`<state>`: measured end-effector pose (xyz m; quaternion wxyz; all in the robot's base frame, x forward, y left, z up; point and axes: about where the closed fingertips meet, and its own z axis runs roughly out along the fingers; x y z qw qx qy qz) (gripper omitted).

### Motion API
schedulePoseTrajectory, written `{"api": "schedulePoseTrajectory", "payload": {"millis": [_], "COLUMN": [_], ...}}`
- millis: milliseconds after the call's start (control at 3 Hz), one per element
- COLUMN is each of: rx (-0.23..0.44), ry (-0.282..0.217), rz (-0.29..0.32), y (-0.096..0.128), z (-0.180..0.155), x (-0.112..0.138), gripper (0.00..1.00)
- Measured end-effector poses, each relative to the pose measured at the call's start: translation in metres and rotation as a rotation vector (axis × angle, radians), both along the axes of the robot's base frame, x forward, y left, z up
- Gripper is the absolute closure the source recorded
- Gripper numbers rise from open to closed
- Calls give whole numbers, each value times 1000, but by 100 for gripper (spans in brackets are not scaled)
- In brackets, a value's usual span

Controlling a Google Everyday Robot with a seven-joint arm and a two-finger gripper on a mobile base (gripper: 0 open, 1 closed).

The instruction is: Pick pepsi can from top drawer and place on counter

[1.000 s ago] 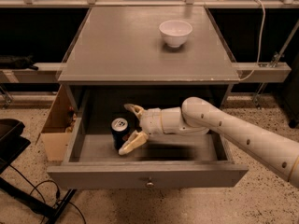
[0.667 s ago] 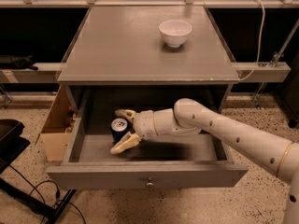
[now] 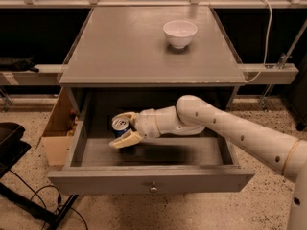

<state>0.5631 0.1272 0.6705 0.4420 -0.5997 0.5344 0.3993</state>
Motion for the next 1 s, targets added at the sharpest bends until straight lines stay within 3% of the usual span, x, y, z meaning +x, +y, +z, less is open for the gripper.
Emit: {"api": "schedulePoseTrajectory", "payload": {"millis": [333, 667, 1000], "rx": [-43, -76, -61], "ry": [-15, -40, -68], "rz": [32, 90, 175], "y": [-7, -6, 6], "z": [54, 139, 230], "x": [4, -2, -18], "gripper": [85, 100, 100]}}
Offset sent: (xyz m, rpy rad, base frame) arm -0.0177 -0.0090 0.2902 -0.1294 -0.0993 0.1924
